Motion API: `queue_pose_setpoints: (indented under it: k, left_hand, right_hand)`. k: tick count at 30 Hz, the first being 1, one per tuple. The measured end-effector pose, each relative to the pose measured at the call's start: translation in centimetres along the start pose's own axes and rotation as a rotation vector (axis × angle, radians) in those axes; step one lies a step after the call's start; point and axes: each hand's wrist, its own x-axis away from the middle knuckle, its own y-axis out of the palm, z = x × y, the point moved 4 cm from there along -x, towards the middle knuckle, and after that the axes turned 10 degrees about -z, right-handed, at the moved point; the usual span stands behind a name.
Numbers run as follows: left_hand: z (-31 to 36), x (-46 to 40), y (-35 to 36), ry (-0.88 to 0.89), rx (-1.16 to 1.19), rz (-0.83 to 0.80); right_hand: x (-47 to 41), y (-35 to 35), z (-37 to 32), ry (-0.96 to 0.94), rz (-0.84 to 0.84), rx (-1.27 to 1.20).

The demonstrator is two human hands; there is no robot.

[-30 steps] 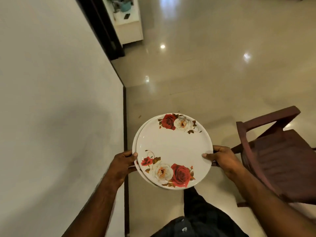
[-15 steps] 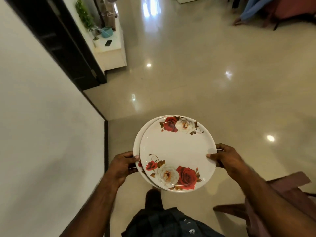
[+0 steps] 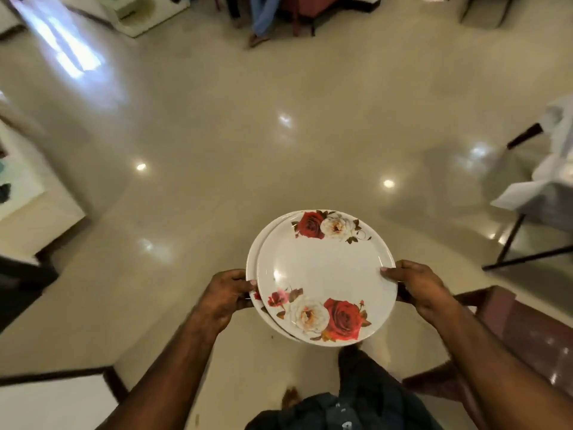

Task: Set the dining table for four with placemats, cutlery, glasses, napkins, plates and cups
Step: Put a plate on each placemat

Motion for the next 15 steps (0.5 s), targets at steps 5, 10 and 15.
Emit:
queue_pose_setpoints:
  k: [5, 10, 15]
  left_hand:
    - [7.1, -11.3, 7.3, -0.011, -0.073, -0.057]
    - [14.7, -19.9, 16.0, -0.026, -0.110, -0.099]
    - [23.0, -28.7, 24.9, -0.005, -0.119, -0.185]
  right_hand:
    - [-6.9, -7.8, -4.2, 0.026, 0.100, -0.147]
    - [-11.2, -16.6, -10.5, 0.086, 0.120, -0.160]
    - [-13.1, -25.9, -16.8, 0.040, 0.273, -0.189]
